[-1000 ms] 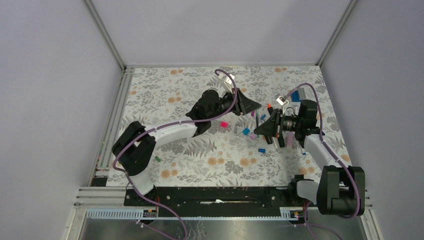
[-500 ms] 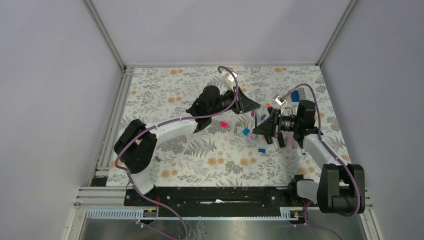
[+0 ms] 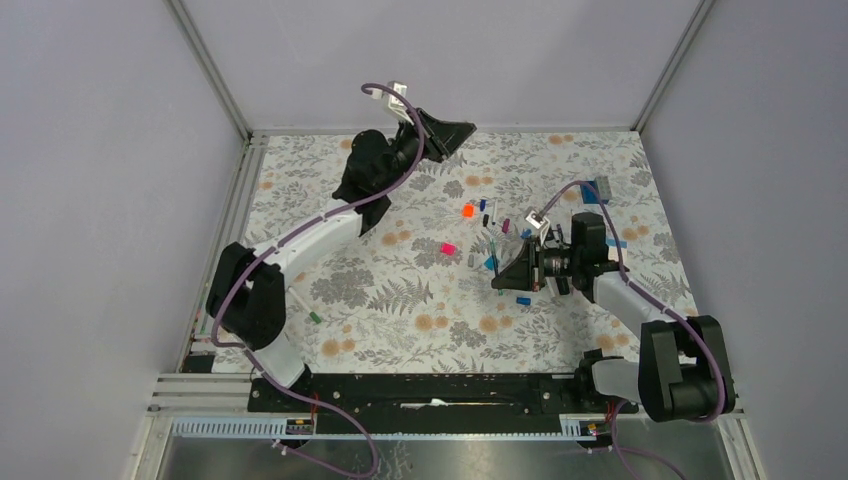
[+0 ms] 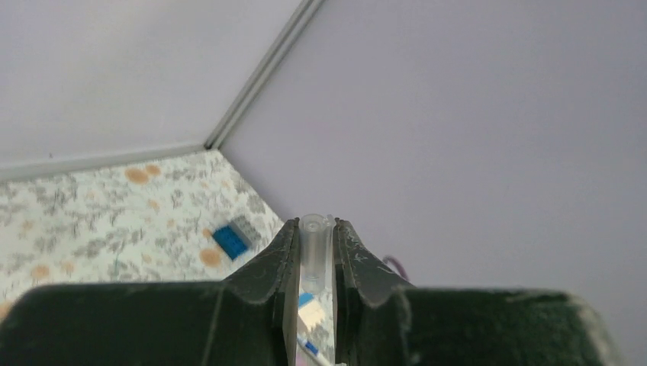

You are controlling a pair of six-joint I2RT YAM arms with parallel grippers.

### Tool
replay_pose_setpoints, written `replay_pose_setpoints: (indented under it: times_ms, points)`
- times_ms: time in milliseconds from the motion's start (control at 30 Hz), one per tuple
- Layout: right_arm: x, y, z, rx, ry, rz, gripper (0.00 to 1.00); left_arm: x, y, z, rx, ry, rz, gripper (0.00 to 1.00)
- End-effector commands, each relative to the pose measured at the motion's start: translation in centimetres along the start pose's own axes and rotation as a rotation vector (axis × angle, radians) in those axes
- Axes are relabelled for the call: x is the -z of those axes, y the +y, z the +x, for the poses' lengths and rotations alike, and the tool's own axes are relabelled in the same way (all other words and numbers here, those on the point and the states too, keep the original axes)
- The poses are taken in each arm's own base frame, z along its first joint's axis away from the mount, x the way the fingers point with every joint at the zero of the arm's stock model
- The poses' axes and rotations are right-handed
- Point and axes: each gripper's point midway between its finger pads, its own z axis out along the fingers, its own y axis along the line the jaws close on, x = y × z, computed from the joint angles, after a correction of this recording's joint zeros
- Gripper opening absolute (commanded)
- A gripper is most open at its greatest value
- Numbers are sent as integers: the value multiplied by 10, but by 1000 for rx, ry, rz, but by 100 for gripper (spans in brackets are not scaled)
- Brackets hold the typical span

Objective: Open the pen caps
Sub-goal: Open the pen cap from the pen, then place the pen at the center of the board, then place the pen cap at the center of the board.

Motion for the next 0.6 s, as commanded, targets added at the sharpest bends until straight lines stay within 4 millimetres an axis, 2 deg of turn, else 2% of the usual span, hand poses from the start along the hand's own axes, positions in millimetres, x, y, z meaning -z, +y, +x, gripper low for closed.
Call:
replay_pose_setpoints:
  times_ms: [0,100,233,400,567]
  points:
    - [5,-22,-4,163,41,161,0,35,-11,2,-2,38,-20,0]
    - [15,-42,1,207,104,295,0,70,9,35,37,150,-117,0]
    - [19,-52,8,241,172,367,0,125,36,82,96,292,-275,0]
    - [9,-60,29,217,316,391,0,195,74,137,165,437,-487,0]
    - [-4,-71,46,168,452,423,0,251,110,187,214,584,-687,0]
